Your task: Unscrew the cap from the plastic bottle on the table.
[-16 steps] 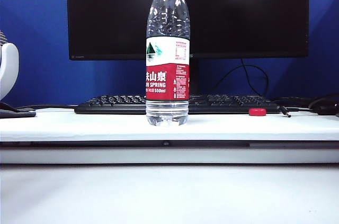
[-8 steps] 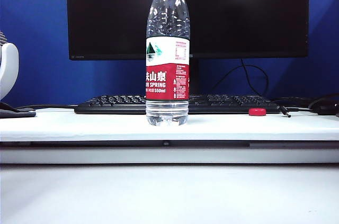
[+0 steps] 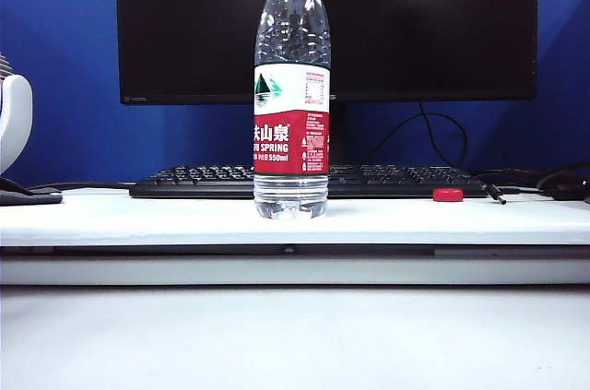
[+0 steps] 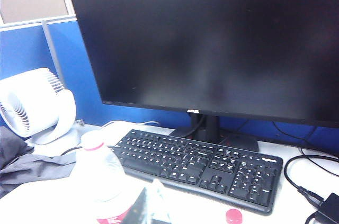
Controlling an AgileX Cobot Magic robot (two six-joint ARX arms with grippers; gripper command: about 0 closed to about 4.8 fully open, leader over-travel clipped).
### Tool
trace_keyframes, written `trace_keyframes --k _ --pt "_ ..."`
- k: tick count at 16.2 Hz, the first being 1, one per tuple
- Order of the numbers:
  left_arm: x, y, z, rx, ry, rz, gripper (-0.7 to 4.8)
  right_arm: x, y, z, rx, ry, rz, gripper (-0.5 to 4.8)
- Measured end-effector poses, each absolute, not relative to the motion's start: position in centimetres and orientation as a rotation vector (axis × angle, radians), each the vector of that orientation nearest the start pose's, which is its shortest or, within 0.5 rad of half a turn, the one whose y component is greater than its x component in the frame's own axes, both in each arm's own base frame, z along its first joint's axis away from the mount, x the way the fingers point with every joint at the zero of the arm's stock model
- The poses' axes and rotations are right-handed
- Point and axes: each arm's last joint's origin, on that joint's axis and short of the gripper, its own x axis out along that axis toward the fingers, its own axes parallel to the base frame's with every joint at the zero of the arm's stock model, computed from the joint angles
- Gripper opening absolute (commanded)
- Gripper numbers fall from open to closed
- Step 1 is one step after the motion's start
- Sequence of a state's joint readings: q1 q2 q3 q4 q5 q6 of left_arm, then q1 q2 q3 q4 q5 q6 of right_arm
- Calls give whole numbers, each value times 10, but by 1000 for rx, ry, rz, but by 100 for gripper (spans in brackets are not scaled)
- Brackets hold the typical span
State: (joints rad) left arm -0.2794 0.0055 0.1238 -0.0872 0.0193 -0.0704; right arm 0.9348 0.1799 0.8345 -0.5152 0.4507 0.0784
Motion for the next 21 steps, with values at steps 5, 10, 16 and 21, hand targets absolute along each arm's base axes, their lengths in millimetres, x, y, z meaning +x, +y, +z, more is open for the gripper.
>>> trace_keyframes --k 5,10,16,21 --pt "96 -13 171 -89 -26 -145 -4 17 1 361 167 -90 488 -3" --pt "98 0 167 -106 -16 -9 -4 17 1 361 167 -90 488 -3" --pt "98 1 167 -109 -16 -10 -4 17 1 361 167 -90 487 -3" --pt "98 1 167 -109 -16 -10 -4 17 1 361 167 -90 488 -3"
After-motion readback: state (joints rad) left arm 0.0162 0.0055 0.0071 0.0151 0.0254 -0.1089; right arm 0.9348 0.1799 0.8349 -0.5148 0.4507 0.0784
